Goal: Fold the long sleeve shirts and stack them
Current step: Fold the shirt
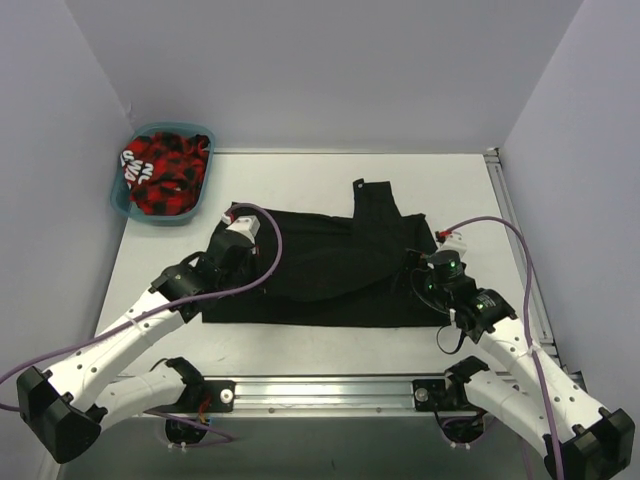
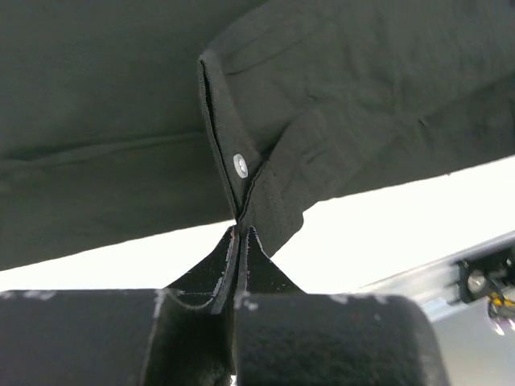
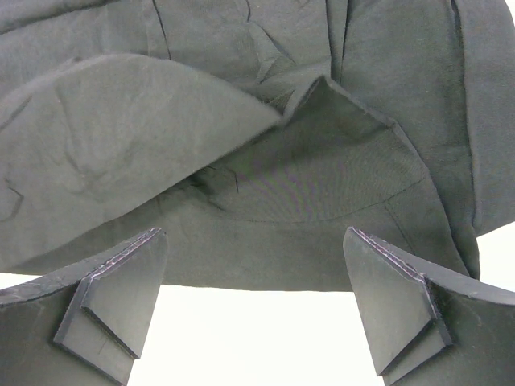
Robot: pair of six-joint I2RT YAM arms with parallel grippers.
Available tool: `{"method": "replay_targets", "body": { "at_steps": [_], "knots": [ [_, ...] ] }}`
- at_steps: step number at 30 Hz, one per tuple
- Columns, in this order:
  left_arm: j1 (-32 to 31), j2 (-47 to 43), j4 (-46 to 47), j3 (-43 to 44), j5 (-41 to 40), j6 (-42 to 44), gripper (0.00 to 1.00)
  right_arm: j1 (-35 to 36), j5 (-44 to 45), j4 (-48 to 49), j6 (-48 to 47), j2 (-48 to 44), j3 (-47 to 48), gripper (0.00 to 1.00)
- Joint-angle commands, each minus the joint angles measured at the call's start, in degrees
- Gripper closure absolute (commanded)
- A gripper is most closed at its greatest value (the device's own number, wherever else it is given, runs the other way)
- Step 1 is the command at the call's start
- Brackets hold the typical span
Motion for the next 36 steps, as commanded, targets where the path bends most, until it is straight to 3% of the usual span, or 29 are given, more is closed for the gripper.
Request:
{"method": "replay_targets", "body": {
  "at_steps": [1,6,16,36],
  "knots": [
    [3.9,-2.3,1.0,-0.5,2.5,5.9,1.0,-0.2,1.9,-0.7,0.8,0.9,-0.2,0.05],
    [8.3,-3.6,1.0,-2.9,5.7,8.0,1.0,-0.2,0.8,1.0,3.7,3.1,-0.2,0.1],
    [11.2,-3.5,1.0,-5.5,7.2,10.0,1.0,-0.5,-0.6,5.4,13.1,5.3,-2.2,0.1],
    [15.8,2.4,0.5,-10.5,-5.1,8.7,1.0,-0.6,-0.1,5.9,13.6,5.7,-4.7,0.1]
  ]
}}
